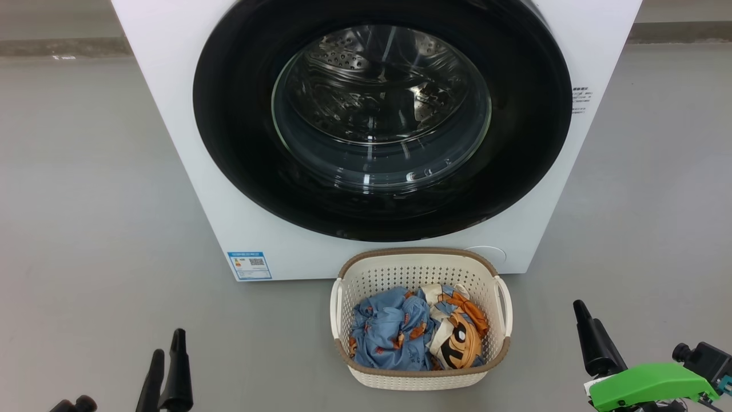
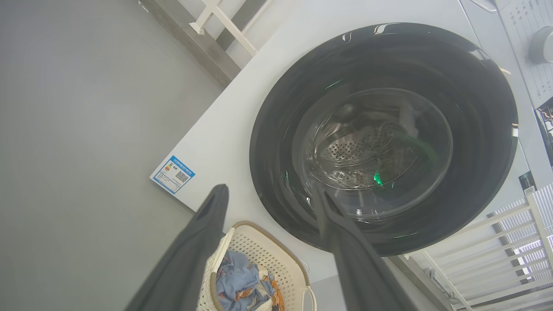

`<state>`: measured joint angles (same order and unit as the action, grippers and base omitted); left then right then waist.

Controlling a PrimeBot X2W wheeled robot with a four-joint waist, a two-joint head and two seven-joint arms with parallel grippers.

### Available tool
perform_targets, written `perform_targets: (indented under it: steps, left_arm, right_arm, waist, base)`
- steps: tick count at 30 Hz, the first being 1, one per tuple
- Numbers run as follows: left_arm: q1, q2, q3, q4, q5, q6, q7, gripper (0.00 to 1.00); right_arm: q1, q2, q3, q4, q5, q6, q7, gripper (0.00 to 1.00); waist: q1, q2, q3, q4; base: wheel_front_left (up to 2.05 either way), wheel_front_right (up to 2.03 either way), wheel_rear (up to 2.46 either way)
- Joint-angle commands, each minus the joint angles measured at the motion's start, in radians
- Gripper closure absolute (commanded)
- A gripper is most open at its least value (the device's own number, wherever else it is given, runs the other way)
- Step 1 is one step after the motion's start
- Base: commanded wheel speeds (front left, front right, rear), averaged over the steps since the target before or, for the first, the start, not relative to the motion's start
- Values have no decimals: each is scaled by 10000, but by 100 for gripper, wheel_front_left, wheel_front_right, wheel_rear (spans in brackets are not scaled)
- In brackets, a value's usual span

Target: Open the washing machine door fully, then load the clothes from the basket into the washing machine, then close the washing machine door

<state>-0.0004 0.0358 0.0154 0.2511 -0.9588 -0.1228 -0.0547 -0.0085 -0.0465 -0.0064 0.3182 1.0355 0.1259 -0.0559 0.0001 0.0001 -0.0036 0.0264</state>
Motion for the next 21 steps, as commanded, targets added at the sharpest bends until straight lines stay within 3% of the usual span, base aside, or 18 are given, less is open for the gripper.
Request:
perform_targets:
  steps: [1,21]
  left_arm:
    - [-176,129,122,-368,410,-42,-155,0]
    - [-192,201,-102,-560,2944,-53,-744,0]
  right_arm:
    - [-432,-204,124,-265,-417,29,-150,0]
    - [-497,-341,473,-325,-2714,35,-738,0]
  waist:
    - [-1,-1,-1,6]
    - [-1,-1,44,60]
  base:
    - [0,0,0]
    - [0,0,0]
